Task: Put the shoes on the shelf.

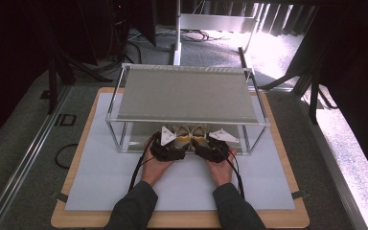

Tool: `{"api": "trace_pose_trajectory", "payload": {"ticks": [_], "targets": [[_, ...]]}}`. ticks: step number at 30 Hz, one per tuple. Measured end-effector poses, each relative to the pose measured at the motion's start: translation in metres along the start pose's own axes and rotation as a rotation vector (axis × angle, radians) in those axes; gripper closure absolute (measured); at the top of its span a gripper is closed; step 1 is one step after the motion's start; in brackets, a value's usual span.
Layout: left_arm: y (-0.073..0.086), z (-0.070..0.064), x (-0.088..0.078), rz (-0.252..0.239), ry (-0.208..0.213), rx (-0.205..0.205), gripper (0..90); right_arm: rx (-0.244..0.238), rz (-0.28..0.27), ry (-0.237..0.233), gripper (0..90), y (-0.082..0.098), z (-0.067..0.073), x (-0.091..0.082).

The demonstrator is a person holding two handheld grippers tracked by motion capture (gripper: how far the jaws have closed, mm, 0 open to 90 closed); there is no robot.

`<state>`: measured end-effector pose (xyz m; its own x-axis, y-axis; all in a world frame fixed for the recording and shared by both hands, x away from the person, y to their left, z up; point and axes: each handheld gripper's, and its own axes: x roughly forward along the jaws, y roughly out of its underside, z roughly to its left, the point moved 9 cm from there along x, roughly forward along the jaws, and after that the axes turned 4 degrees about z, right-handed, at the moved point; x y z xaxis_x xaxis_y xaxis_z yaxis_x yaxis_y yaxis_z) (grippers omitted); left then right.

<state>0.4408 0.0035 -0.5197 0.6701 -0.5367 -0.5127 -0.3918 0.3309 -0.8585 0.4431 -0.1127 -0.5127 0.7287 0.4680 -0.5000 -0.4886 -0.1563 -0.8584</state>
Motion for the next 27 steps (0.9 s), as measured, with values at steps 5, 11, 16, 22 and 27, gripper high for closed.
{"api": "trace_pose_trajectory", "payload": {"ticks": [5,11,16,22,27], "targets": [[0.004,0.002,-0.001,0.024,-0.009,-0.035,19.0,0.005,-0.003,-0.002,31.5,0.0,-0.001,0.0],[0.005,0.003,0.003,0.053,0.006,-0.091,14.0,0.009,-0.004,0.005,30.8,0.001,-0.001,0.0],[0.007,-0.001,0.01,0.118,-0.003,-0.029,12.5,0.001,0.0,-0.006,31.8,0.001,-0.001,0.0],[0.006,0.002,0.011,0.12,0.048,0.009,13.4,-0.017,0.012,-0.024,32.7,0.0,-0.002,-0.001],[0.004,0.003,0.014,0.119,0.093,0.042,13.5,-0.032,0.016,-0.05,33.0,0.0,-0.005,-0.002]]}}
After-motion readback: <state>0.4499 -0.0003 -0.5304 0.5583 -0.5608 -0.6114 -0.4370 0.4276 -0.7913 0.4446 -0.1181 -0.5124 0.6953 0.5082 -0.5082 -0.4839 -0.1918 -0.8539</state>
